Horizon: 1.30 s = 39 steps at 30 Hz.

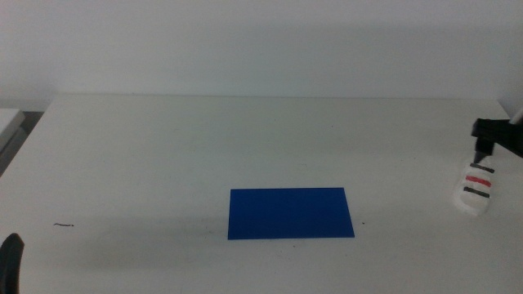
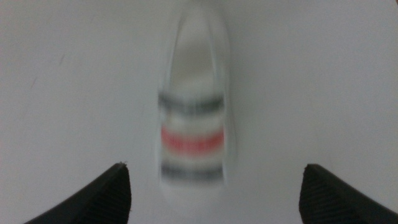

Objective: Use one arm to grab the shoe from the table and place it on the mat.

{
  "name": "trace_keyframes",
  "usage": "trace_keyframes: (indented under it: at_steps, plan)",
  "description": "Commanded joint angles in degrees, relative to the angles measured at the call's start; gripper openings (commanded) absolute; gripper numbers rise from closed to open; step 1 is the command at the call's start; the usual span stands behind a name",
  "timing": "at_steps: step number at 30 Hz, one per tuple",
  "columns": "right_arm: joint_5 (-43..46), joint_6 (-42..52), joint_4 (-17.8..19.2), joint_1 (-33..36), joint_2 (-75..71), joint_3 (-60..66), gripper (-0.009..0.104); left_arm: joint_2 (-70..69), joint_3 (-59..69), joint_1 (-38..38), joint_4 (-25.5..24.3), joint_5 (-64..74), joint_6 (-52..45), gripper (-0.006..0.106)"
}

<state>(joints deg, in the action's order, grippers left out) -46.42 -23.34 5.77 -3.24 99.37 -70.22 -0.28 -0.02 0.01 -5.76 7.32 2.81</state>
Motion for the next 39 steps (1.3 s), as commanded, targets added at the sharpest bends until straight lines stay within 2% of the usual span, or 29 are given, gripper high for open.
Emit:
trace_keyframes:
  at_steps: [1, 6, 11, 13, 15, 17, 20, 22, 26, 35, 39]
  plan:
    - [3.4, -1.3, 2.5, -0.4, 4.6, -2.9, 0.091, 0.3, 0.0, 0.0, 0.2, -0.7, 0.1, 0.094]
    - [5.9, -3.8, 5.5, -0.2, 11.2, -6.3, 0.091, 0.3, 0.0, 0.0, 0.2, -0.7, 0.1, 0.094]
    - [7.2, -5.1, 5.6, -0.2, 14.3, -6.6, 0.089, 0.3, 0.0, 0.0, 0.2, -0.7, 0.1, 0.094]
    - [7.4, -5.4, 5.5, -0.2, 14.8, -6.6, 0.084, 0.3, 0.0, 0.0, 0.2, -0.7, 0.1, 0.094]
    - [7.3, -5.6, 5.5, -0.2, 15.2, -6.6, 0.072, 0.3, 0.0, 0.0, 0.2, -0.7, 0.1, 0.094]
    - [7.0, -5.6, 5.0, -0.1, 15.2, -6.6, 0.050, 0.3, 0.0, 0.0, 0.2, -0.7, 0.1, 0.094]
    - [6.2, -6.0, 4.4, 0.6, 14.7, -6.6, 0.012, 0.3, 0.0, 0.0, 0.2, -0.7, 0.1, 0.094]
    - [3.3, -8.8, 4.4, 2.2, 13.4, -7.1, 0.001, 0.3, 0.0, 0.0, 0.2, -0.7, 0.1, 0.094]
    - [-2.1, -12.5, 4.7, 7.8, 10.3, -9.2, 0.004, 0.3, 0.0, 0.0, 0.2, -0.7, 0.1, 0.094]
    - [-5.2, -25.4, 4.8, 30.4, 13.0, -17.9, 0.006, 0.3, 0.0, 0.0, 0.2, -0.7, 0.1, 0.094]
    - [-6.6, -28.8, 4.8, 36.9, 16.3, -21.9, 0.006, 0.3, 0.0, 0.0, 0.2, -0.7, 0.1, 0.094]
